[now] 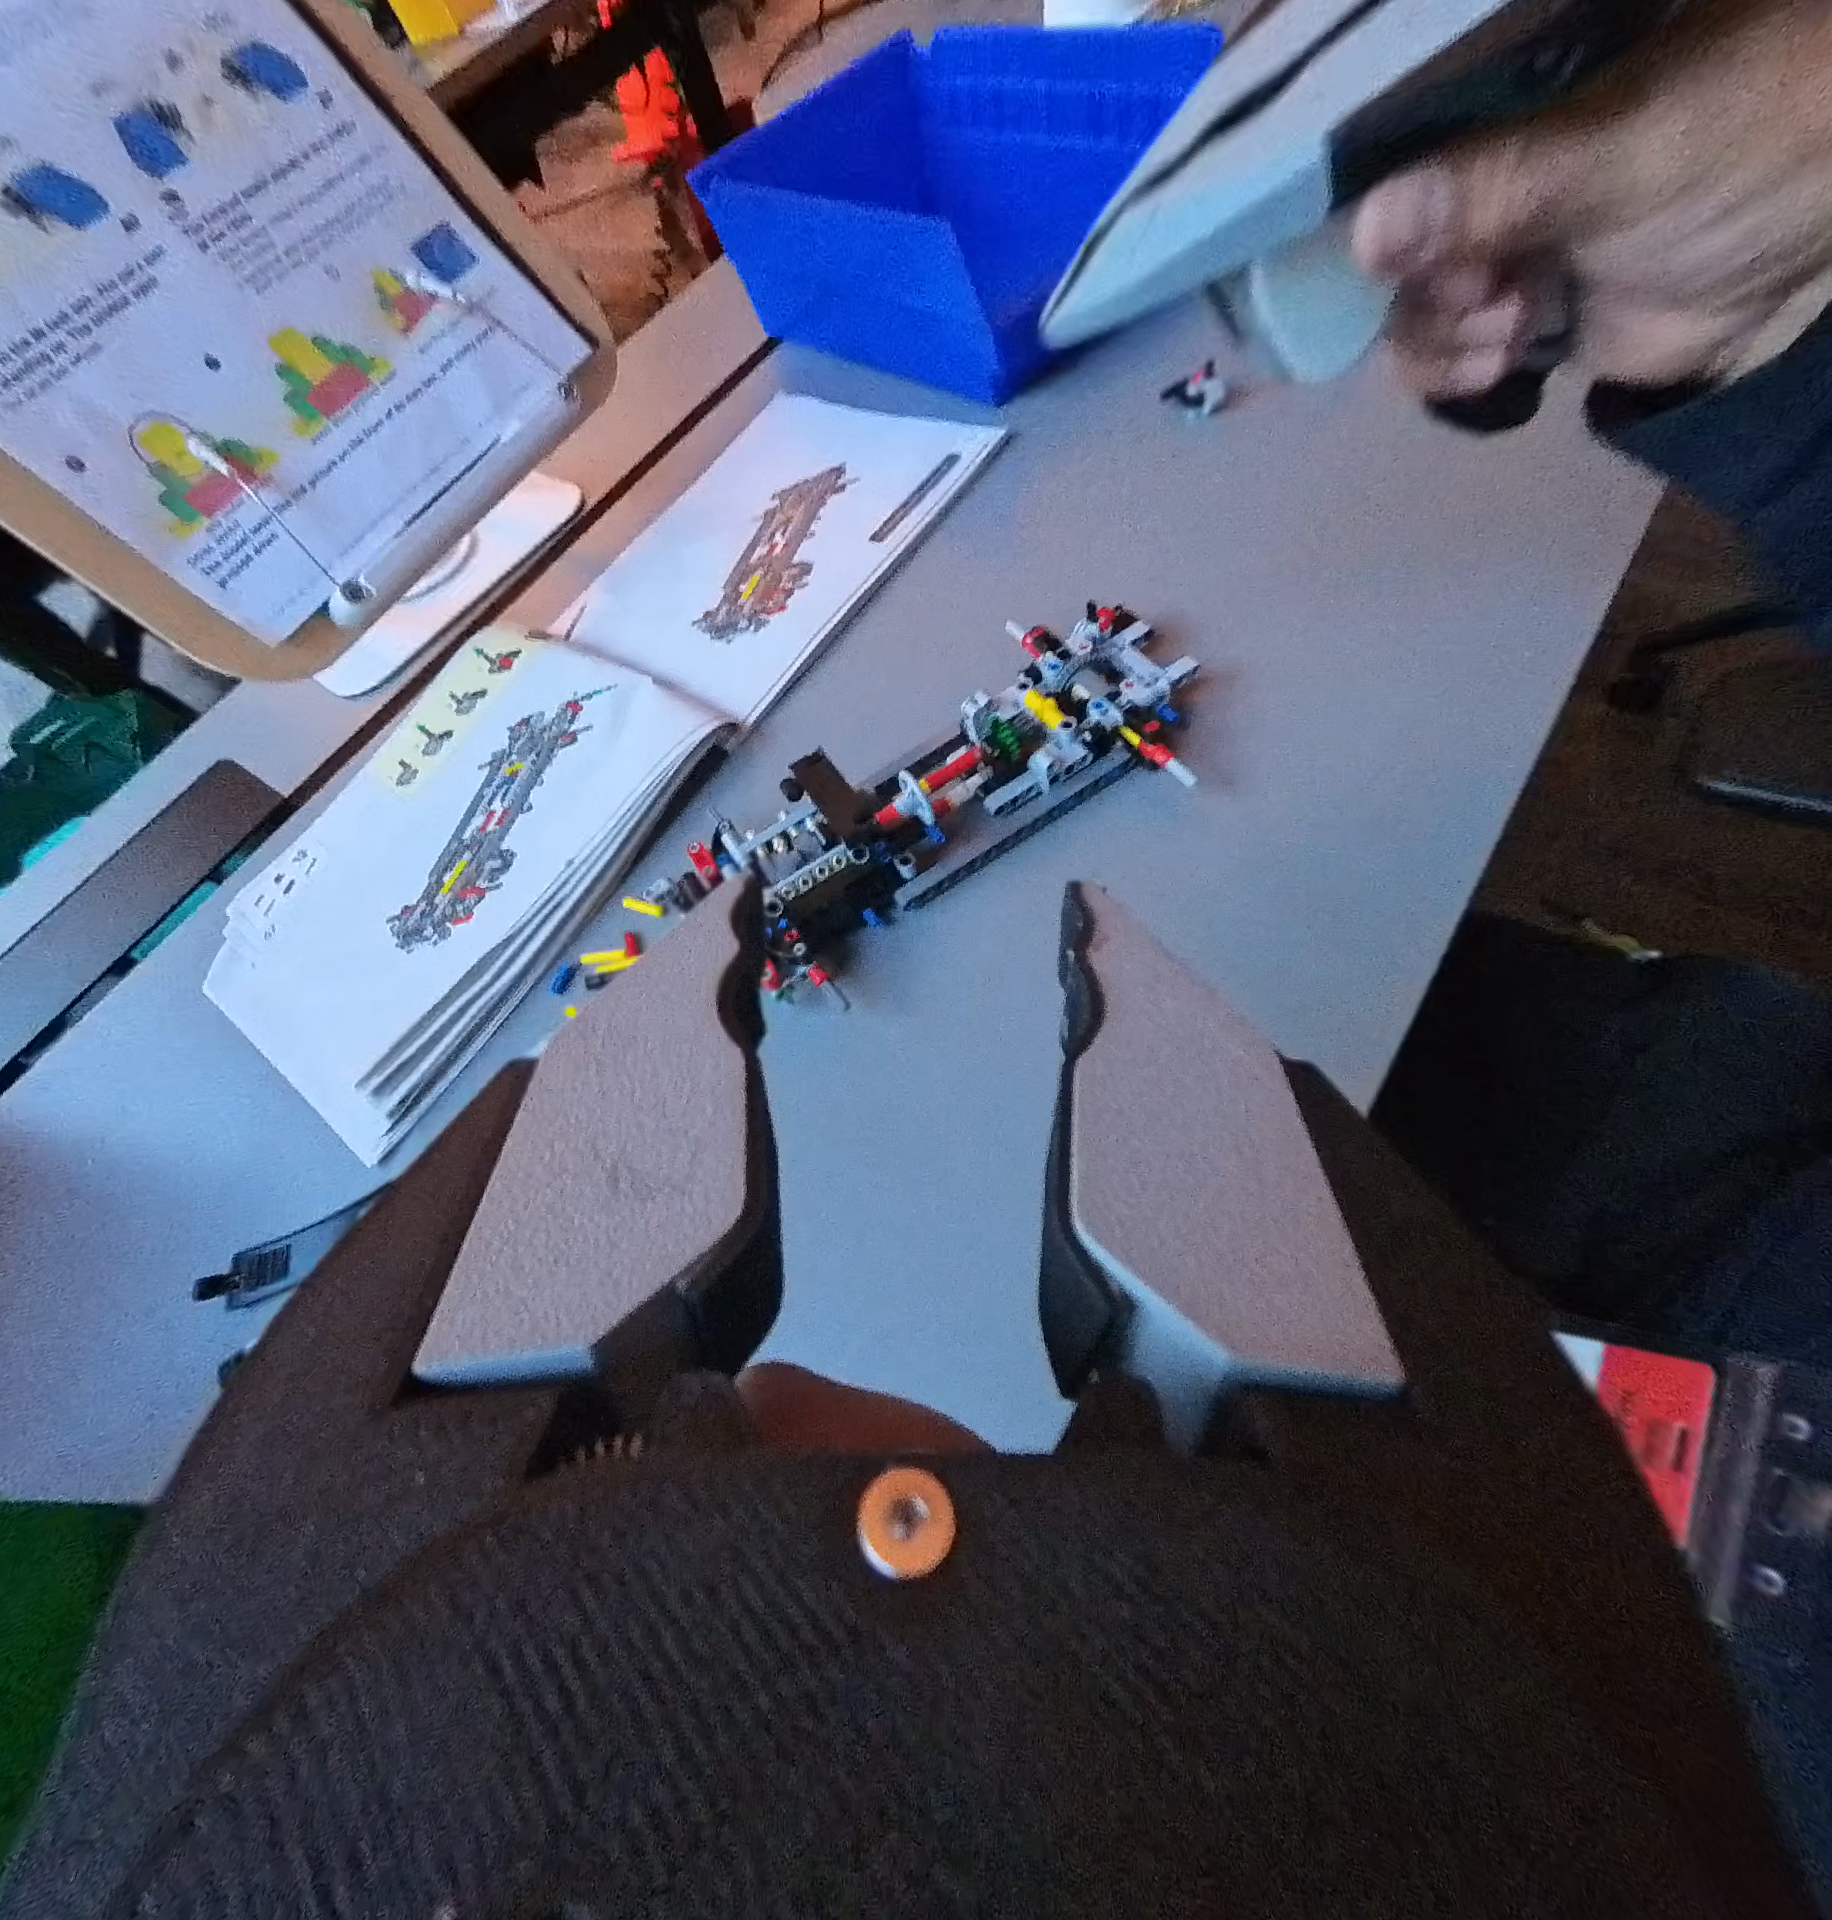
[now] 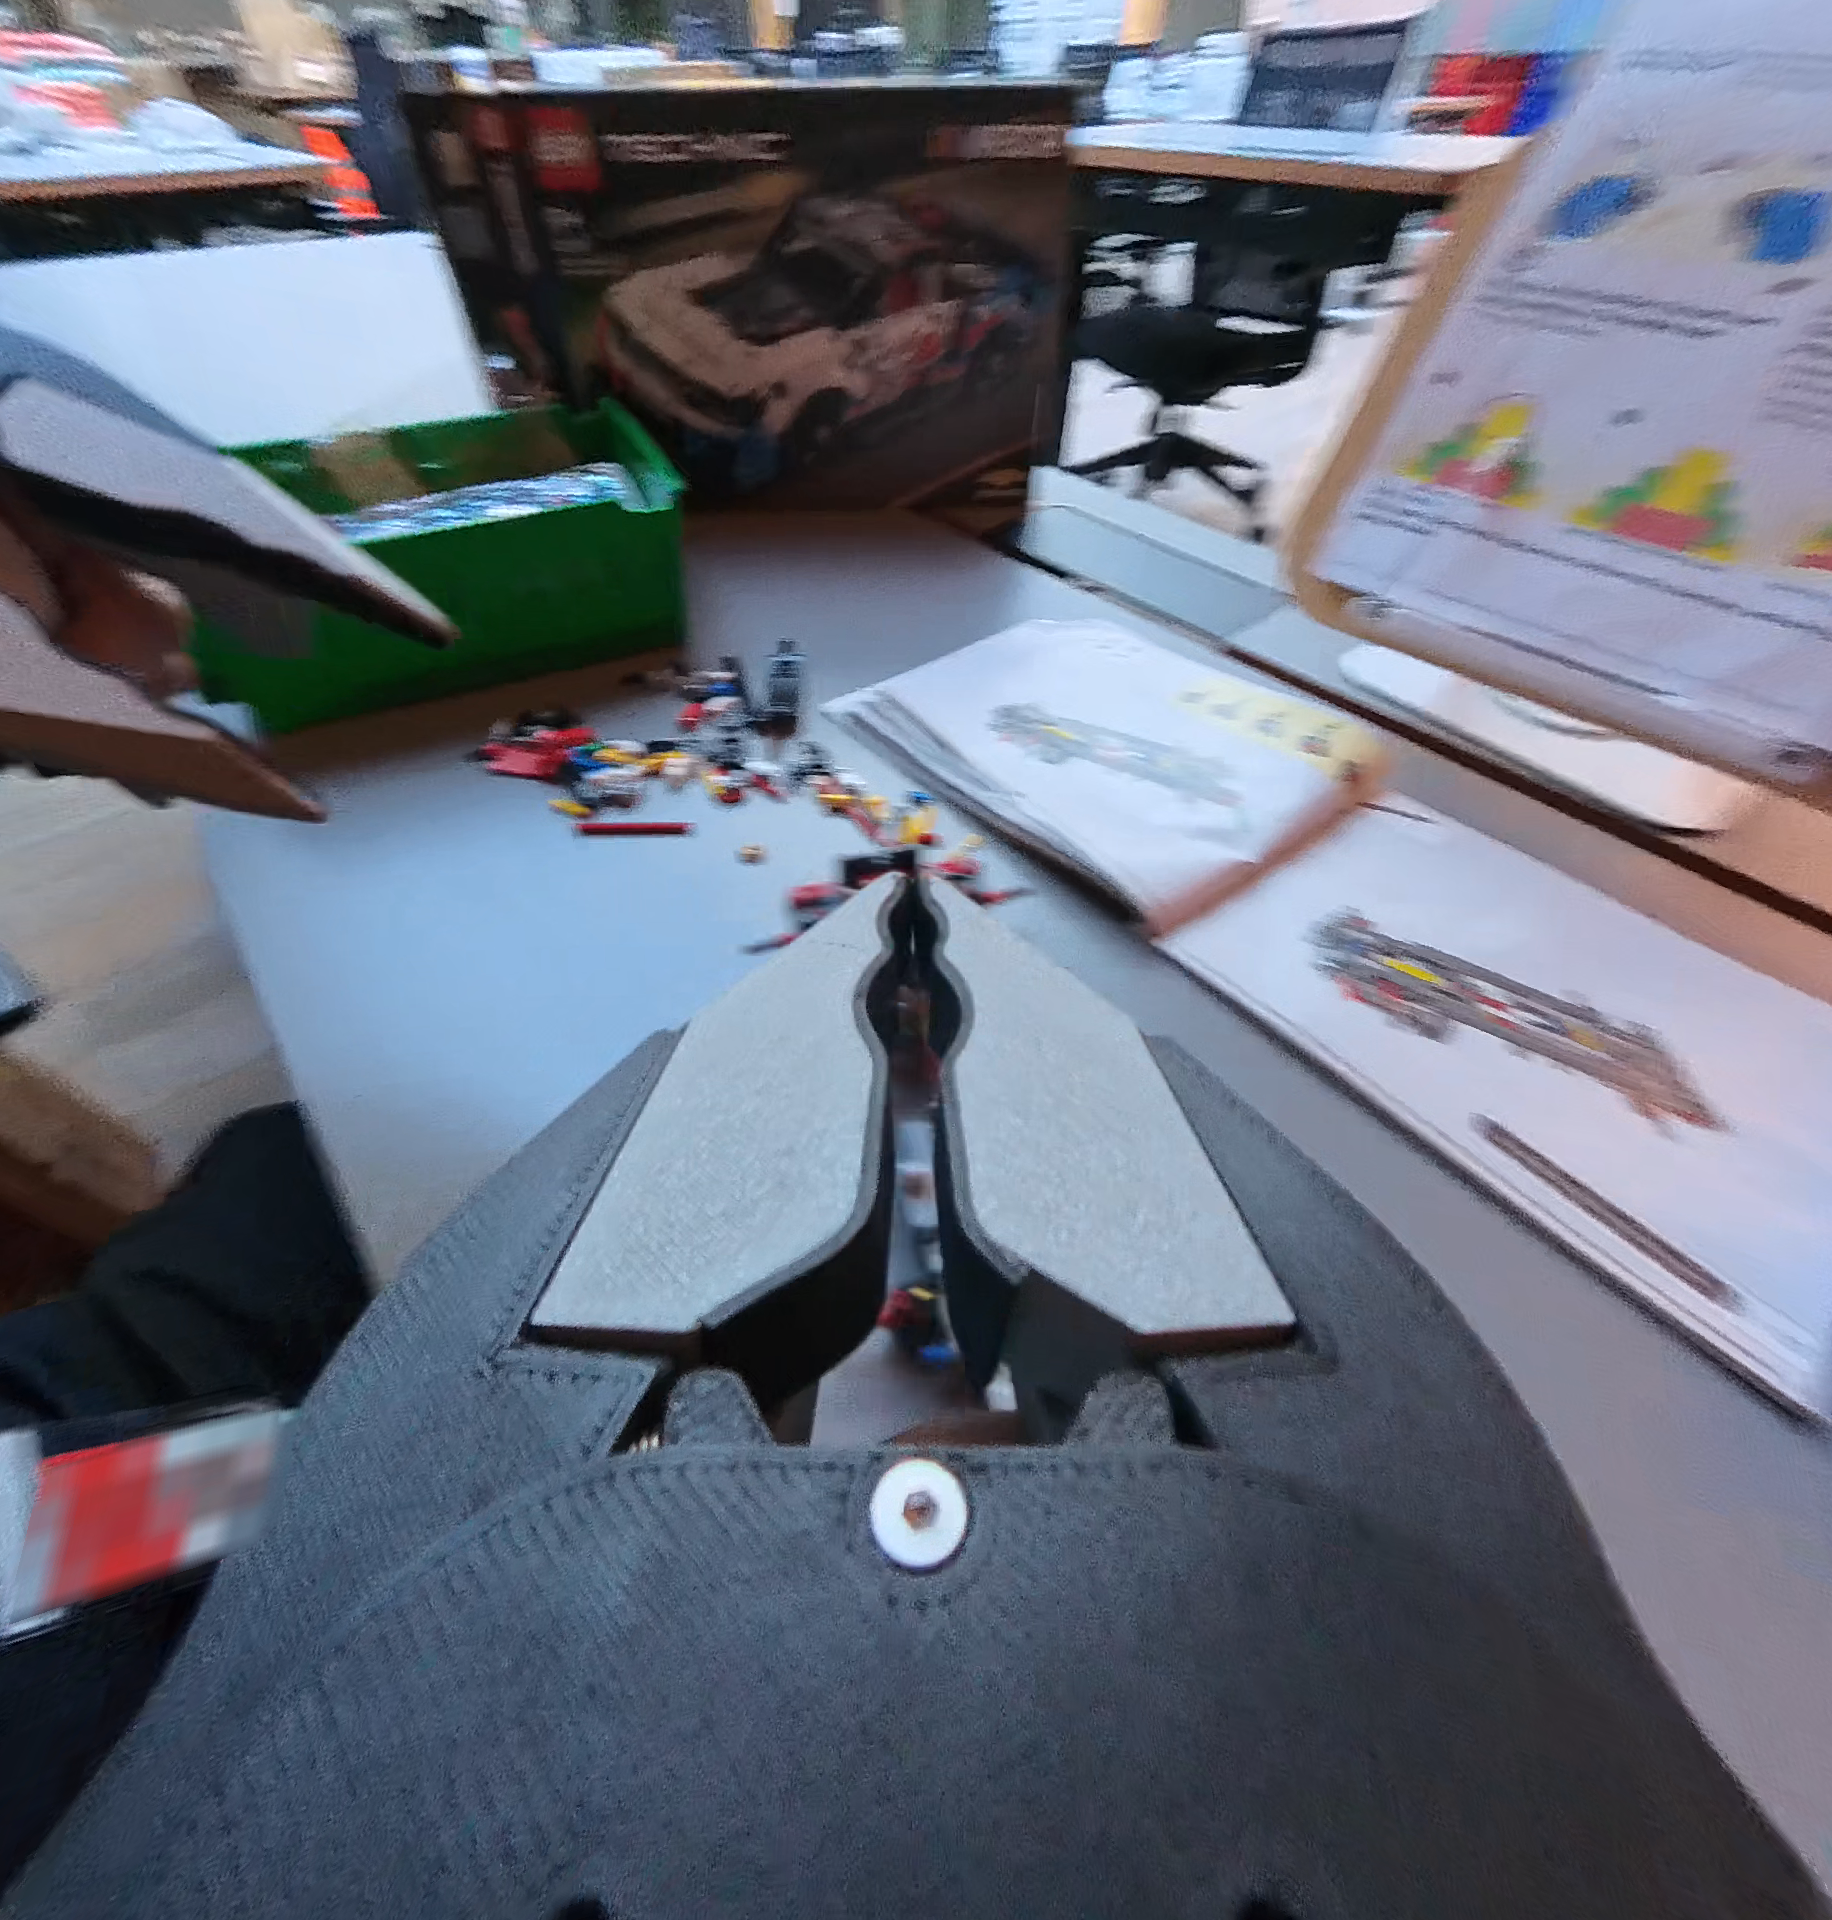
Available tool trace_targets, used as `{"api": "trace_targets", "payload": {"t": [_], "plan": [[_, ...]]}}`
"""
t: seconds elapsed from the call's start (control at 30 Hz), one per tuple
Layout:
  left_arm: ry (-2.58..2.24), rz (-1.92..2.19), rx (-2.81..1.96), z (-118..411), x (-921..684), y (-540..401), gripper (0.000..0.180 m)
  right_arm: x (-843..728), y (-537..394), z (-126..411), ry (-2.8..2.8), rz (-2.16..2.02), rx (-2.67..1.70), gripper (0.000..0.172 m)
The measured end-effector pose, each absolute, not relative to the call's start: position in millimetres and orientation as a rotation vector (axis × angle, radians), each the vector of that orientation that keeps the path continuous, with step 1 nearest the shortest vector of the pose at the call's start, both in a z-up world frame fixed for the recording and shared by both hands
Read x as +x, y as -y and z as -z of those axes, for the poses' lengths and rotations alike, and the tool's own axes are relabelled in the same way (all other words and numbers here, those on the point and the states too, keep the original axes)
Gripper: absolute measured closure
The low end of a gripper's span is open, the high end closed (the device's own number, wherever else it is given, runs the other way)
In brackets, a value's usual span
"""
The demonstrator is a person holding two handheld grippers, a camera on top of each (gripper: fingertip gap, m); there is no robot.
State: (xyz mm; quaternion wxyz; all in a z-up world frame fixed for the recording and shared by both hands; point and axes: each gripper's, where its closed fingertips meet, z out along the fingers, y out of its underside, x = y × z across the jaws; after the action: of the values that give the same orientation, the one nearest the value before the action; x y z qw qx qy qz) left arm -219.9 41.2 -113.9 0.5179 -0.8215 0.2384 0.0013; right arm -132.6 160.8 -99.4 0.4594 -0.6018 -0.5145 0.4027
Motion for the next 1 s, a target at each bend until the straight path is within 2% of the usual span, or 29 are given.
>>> {"api": "trace_targets", "payload": {"t": [0.13, 0.23, 0.27, 0.3, 0.4, 0.47, 0.57, 0.87, 1.0], "plan": [[-0.609, -0.080, -2.035, 148, -231, -60, 0.126, -88, -212, 102, 1.169, -0.765, -1.468, 0.172], [-0.715, -0.099, -2.026, 167, -230, -73, 0.123, -55, -241, 132, 1.203, -0.620, -1.569, 0.172], [-0.776, -0.102, -2.013, 174, -226, -77, 0.119, -41, -250, 146, 1.208, -0.558, -1.623, 0.166], [-0.837, -0.113, -2.002, 180, -224, -82, 0.117, -26, -260, 161, 1.208, -0.496, -1.674, 0.145], [-0.980, -0.208, -2.004, 197, -223, -101, 0.110, 17, -280, 192, 1.221, -0.344, -1.788, 0.136], [-1.065, -0.263, -1.965, 199, -217, -116, 0.110, 38, -290, 201, 1.194, -0.302, -1.858, 0.124], [-1.182, -0.265, -1.927, 201, -199, -138, 0.106, 61, -299, 219, 1.202, -0.281, -1.931, 0.117], [-1.431, -0.241, -1.955, 217, -172, -186, 0.099, 72, -332, 249, 1.208, -0.277, -1.924, 0.127], [-1.338, -0.214, -1.962, 210, -168, -191, 0.100, 65, -349, 255, 1.287, -0.281, -1.878, 0.118]]}}
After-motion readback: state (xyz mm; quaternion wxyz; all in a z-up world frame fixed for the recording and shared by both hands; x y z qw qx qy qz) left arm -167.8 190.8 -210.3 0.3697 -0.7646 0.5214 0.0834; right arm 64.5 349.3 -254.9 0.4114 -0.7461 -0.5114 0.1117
